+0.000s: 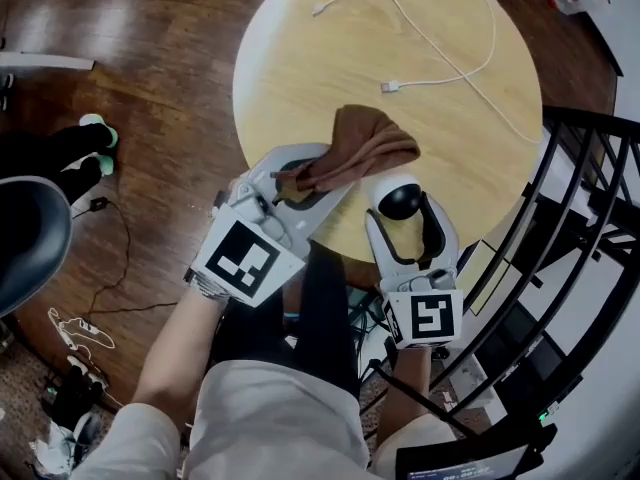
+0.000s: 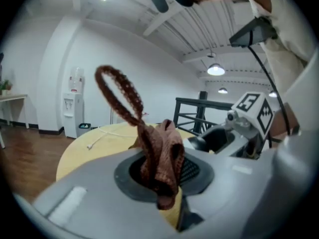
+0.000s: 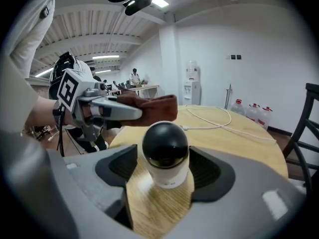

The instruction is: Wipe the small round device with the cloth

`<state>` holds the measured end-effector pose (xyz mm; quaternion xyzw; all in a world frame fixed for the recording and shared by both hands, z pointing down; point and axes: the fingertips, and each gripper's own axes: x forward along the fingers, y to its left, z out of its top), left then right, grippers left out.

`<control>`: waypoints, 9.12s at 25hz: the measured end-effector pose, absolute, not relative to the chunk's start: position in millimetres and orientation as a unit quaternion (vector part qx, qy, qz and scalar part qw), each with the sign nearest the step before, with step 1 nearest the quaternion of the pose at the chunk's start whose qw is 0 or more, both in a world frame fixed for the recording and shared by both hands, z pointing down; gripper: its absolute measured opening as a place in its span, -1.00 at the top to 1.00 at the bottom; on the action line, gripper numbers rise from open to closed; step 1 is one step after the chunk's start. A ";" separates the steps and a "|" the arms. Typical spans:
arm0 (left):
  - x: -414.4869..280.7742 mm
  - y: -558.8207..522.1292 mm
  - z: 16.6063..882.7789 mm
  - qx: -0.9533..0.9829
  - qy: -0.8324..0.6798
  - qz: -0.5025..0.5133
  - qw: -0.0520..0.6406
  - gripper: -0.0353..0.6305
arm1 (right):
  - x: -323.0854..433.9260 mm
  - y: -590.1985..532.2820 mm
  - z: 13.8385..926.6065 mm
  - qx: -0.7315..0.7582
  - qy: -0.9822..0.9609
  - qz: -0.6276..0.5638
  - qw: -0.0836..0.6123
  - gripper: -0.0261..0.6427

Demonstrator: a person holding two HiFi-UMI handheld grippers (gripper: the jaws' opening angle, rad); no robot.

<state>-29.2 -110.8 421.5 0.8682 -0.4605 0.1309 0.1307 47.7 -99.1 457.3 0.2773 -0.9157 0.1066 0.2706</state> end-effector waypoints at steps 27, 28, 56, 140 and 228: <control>17.3 -84.3 472.5 0.885 -0.401 0.178 0.157 0.68 | 46.6 -100.5 453.1 0.314 -0.915 0.079 0.241 0.00; 17.9 -82.0 479.2 0.883 -0.400 0.183 0.164 0.68 | 47.1 -100.7 453.2 0.317 -0.914 0.079 0.241 0.00; -2.7 -105.0 457.1 0.880 -0.422 0.123 0.183 0.68 | 23.7 -101.7 480.4 0.030 -0.966 -0.006 0.258 -0.17; 50.2 -108.3 428.7 0.880 -0.436 0.153 0.109 0.67 | 54.0 -120.5 480.2 0.023 -0.969 0.011 0.247 -0.13; 61.6 -100.1 450.5 0.884 -0.382 0.200 0.182 0.68 | 74.2 -147.9 494.6 0.230 -0.938 0.025 0.260 -0.15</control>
